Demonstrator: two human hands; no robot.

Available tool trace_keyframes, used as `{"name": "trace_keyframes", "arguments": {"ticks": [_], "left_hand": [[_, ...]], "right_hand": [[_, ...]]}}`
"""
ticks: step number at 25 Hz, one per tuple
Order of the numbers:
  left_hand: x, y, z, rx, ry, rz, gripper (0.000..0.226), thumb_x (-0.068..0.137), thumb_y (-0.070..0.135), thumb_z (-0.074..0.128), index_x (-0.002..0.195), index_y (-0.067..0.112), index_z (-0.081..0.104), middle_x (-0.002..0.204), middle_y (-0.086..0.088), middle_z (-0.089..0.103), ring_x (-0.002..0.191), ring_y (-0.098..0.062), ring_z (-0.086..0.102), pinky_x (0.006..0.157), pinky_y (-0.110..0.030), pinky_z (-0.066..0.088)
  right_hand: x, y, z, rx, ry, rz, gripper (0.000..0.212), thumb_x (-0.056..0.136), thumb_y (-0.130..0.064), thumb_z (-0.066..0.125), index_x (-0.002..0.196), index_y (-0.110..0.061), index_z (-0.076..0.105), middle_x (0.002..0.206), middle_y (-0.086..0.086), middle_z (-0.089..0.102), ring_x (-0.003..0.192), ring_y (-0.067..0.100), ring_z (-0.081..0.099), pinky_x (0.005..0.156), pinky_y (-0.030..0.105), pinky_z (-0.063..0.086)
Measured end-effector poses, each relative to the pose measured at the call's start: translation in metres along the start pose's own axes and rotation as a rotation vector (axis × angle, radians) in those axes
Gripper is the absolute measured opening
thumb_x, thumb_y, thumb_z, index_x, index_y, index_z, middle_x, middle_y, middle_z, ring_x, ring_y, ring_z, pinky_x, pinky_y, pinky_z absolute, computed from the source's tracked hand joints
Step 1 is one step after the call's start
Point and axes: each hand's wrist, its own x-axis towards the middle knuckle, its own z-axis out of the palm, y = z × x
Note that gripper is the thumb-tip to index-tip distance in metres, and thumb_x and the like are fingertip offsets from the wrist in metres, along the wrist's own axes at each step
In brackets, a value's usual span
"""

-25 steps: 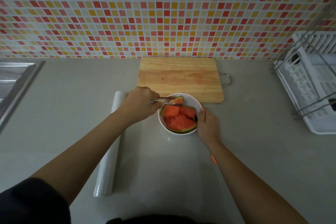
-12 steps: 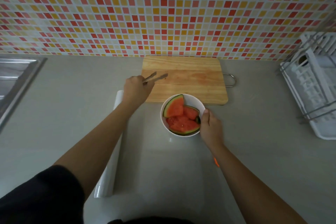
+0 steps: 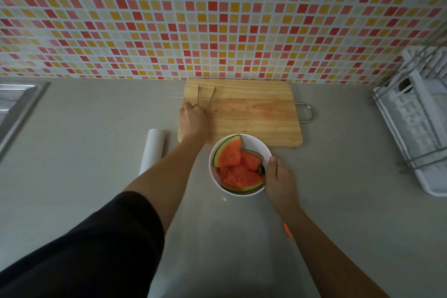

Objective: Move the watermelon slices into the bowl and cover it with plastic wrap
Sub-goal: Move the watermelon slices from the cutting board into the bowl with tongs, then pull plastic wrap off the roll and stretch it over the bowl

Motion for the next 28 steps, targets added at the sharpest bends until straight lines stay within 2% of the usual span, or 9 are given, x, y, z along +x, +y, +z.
{"name": "trace_keyframes", "arguments": {"ticks": [2, 6, 8, 11, 13, 17, 22, 25, 28], "left_hand": [[0.002, -0.002, 0.0, 0.05, -0.027, 0.014, 0.041, 0.098, 0.03, 0.04, 0.112, -0.003, 0.06, 0.118, -0.02, 0.051, 0.108, -0.035, 0.046, 0.094, -0.044, 0.04], [-0.013, 0.002, -0.015, 0.043, 0.003, 0.02, 0.066, 0.096, 0.047, 0.038, 0.136, -0.005, 0.037, 0.127, -0.023, 0.045, 0.112, -0.038, 0.044, 0.096, -0.043, 0.035], [-0.034, 0.0, -0.024, -0.128, 0.036, 0.078, 0.048, 0.099, 0.035, 0.038, 0.12, -0.006, 0.052, 0.112, -0.026, 0.055, 0.103, -0.041, 0.051, 0.087, -0.042, 0.038], [-0.085, -0.014, -0.031, -0.353, -0.174, 0.084, 0.041, 0.099, 0.028, 0.036, 0.095, 0.002, 0.067, 0.097, -0.019, 0.068, 0.09, -0.031, 0.06, 0.073, -0.032, 0.04], [-0.118, -0.024, -0.037, -0.51, -0.287, 0.071, 0.037, 0.096, 0.03, 0.036, 0.095, 0.02, 0.072, 0.103, -0.007, 0.071, 0.09, -0.018, 0.06, 0.079, -0.029, 0.044], [-0.148, -0.037, -0.05, -0.724, -0.297, -0.006, 0.038, 0.086, 0.033, 0.035, 0.084, 0.047, 0.071, 0.113, -0.007, 0.069, 0.107, -0.026, 0.061, 0.094, -0.05, 0.048], [-0.181, -0.058, -0.048, -0.68, -0.326, 0.013, 0.035, 0.084, 0.043, 0.035, 0.083, 0.042, 0.07, 0.111, -0.008, 0.07, 0.104, -0.028, 0.062, 0.092, -0.049, 0.05], [-0.187, -0.058, -0.047, -0.673, -0.343, 0.023, 0.036, 0.09, 0.039, 0.036, 0.106, 0.04, 0.068, 0.115, -0.007, 0.068, 0.108, -0.027, 0.061, 0.096, -0.045, 0.048], [-0.179, -0.075, -0.067, -0.508, -0.048, -0.021, 0.037, 0.097, 0.028, 0.042, 0.13, 0.019, 0.057, 0.117, -0.009, 0.067, 0.108, -0.029, 0.061, 0.093, -0.032, 0.045]], "right_hand": [[0.001, 0.001, 0.0, 0.014, 0.014, -0.005, 0.035, 0.097, -0.019, 0.034, 0.067, -0.009, 0.047, 0.058, 0.002, 0.048, 0.057, 0.023, 0.046, 0.052, 0.028, 0.018], [0.002, 0.002, 0.001, 0.002, 0.002, 0.023, 0.035, 0.097, -0.023, 0.033, 0.066, -0.014, 0.045, 0.056, -0.005, 0.046, 0.056, 0.019, 0.044, 0.053, 0.029, 0.017], [0.004, 0.002, 0.001, -0.005, -0.01, 0.034, 0.035, 0.097, -0.025, 0.032, 0.065, -0.018, 0.044, 0.055, -0.01, 0.044, 0.055, 0.017, 0.042, 0.052, 0.029, 0.017], [0.007, -0.002, 0.001, -0.023, -0.026, 0.045, 0.036, 0.098, -0.025, 0.031, 0.072, -0.011, 0.051, 0.065, 0.006, 0.057, 0.067, 0.031, 0.052, 0.059, 0.03, 0.025], [0.004, -0.004, -0.001, -0.023, -0.023, 0.025, 0.037, 0.098, -0.023, 0.031, 0.077, -0.004, 0.055, 0.077, 0.021, 0.063, 0.076, 0.037, 0.057, 0.061, 0.032, 0.028], [-0.018, -0.008, -0.004, -0.04, -0.048, -0.05, 0.036, 0.098, -0.023, 0.031, 0.079, -0.003, 0.055, 0.086, 0.024, 0.064, 0.086, 0.039, 0.056, 0.066, 0.034, 0.03], [-0.052, 0.001, -0.011, -0.057, -0.083, -0.006, 0.036, 0.098, -0.028, 0.03, 0.078, -0.012, 0.054, 0.083, 0.017, 0.063, 0.091, 0.037, 0.055, 0.062, 0.032, 0.026], [-0.053, 0.001, -0.012, -0.069, -0.098, -0.004, 0.037, 0.098, -0.028, 0.029, 0.08, -0.01, 0.056, 0.086, 0.019, 0.064, 0.092, 0.037, 0.056, 0.065, 0.031, 0.028], [-0.049, 0.004, -0.013, -0.074, -0.115, -0.023, 0.039, 0.098, -0.027, 0.028, 0.08, -0.007, 0.057, 0.093, 0.023, 0.065, 0.095, 0.037, 0.056, 0.068, 0.032, 0.031]]}}
